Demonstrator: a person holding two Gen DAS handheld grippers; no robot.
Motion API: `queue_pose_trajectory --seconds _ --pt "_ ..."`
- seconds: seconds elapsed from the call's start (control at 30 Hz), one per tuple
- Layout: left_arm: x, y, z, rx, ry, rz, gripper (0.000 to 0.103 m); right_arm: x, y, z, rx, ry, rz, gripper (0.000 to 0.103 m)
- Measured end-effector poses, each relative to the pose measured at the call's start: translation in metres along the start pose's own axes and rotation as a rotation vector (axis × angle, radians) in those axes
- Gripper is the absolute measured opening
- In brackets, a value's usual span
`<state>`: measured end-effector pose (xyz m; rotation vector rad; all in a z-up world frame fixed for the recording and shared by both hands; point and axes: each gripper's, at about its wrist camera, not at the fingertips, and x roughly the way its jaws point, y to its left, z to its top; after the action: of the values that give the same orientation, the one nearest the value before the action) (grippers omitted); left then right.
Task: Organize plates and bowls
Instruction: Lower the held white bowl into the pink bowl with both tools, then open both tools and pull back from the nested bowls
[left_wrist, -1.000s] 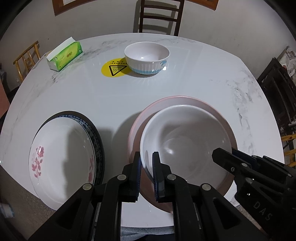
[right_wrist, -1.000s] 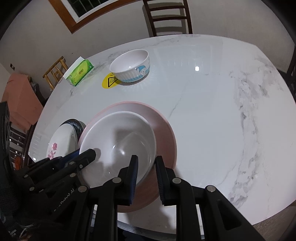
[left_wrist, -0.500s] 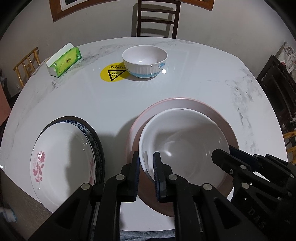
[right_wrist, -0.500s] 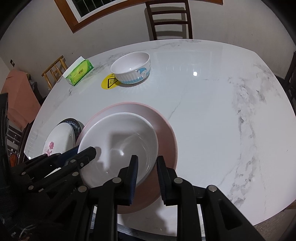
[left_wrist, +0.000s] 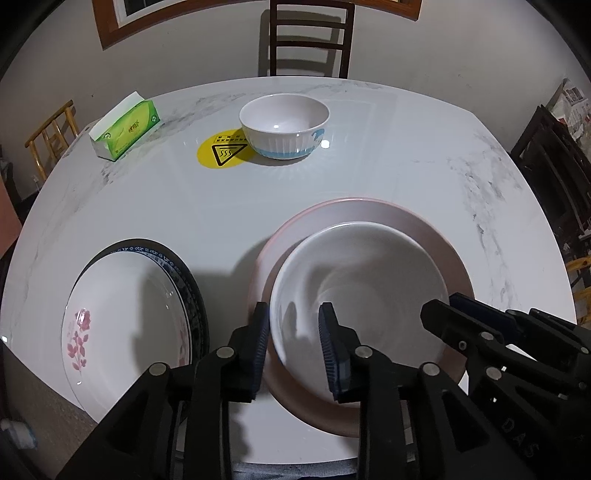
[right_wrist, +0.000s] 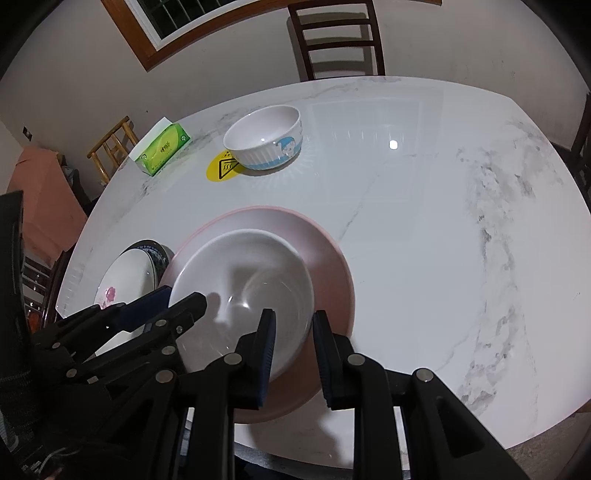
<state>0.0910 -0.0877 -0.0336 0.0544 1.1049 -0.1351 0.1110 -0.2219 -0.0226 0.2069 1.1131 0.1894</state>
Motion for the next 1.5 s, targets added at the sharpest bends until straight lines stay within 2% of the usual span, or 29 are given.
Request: queue_pose_trajectory --seconds 0.7,1.03,1.17,1.5 --pt "-0.003 0.000 -0.001 0.023 -0.022 0.008 0.031 -0.008 0.000 -0.002 -0.001 -0.007 0.020 0.024" --pt "-0.011 -0.001 0.001 0.039 -0.039 -0.001 0.039 -0.016 -0.002 0.003 0.000 -0.028 0.019 0.027" --pt "-0.017 0.001 0.003 0.040 -0.059 0.017 0.043 -0.020 -0.004 0.004 0.005 -0.036 0.023 0.027" --pt "-0.023 0.006 0.006 0.049 -0.083 0.048 0.044 -0.024 -0.010 0.013 0.005 -0.050 0.032 0.027"
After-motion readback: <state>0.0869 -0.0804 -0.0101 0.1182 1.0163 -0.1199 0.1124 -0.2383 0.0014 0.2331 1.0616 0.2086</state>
